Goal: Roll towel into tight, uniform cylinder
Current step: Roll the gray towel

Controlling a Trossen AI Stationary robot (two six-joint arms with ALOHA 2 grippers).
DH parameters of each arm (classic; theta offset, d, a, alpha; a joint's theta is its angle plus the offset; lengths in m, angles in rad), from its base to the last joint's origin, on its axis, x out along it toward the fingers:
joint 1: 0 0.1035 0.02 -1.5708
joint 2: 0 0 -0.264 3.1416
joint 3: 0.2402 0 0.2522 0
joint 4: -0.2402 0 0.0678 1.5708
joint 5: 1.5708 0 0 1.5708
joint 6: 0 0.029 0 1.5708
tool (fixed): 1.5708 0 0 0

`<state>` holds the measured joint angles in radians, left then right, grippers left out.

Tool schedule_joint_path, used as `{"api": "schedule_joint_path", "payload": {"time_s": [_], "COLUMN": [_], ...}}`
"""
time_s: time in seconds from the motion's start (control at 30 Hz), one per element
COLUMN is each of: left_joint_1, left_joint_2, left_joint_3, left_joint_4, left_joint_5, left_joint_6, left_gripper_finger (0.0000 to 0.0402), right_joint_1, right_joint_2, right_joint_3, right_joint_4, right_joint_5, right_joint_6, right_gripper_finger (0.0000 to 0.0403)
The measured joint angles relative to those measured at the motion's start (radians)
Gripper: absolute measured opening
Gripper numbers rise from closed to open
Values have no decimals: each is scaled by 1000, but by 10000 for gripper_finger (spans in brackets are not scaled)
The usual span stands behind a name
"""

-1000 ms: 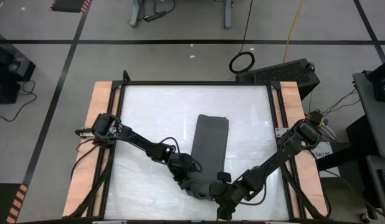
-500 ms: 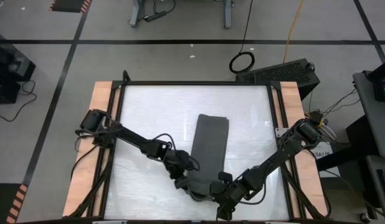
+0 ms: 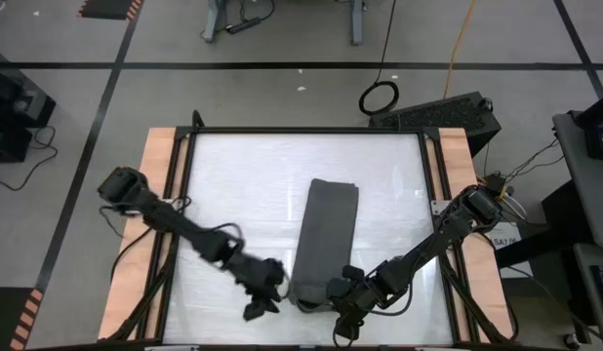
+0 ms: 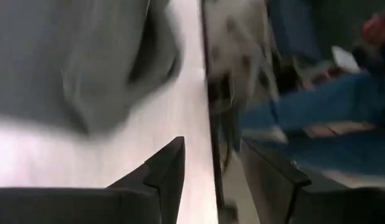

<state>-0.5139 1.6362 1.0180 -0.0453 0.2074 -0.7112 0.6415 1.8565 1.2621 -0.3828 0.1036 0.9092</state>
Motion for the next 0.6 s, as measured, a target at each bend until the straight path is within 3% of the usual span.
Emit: {"api": "schedule_joint_path", "payload": {"time_s": [0.13,0.27,0.37,0.6], "left_joint_1": [-121,-164,-142,-90], "left_joint_2": [-21,31,84,203], "left_joint_3": [1,1,11,86], "left_joint_4": [51,149,222,218], "left_joint_5": [-302,-497,-519,-398], "left_joint_6": [119,271,345,489], "left_gripper_finger": [161,161,161,161], "right_joint_1": [-5,-8,-13,-17], "right_joint_2": [0,0,0,0], "right_joint_3": [0,0,0,0], "right_joint_4": [-1,5,1,-3], "right_joint_5": [-1,0,0,-4], "right_joint_6": [7,5,-3,-11], "right_gripper_finger": [2,2,2,2]}}
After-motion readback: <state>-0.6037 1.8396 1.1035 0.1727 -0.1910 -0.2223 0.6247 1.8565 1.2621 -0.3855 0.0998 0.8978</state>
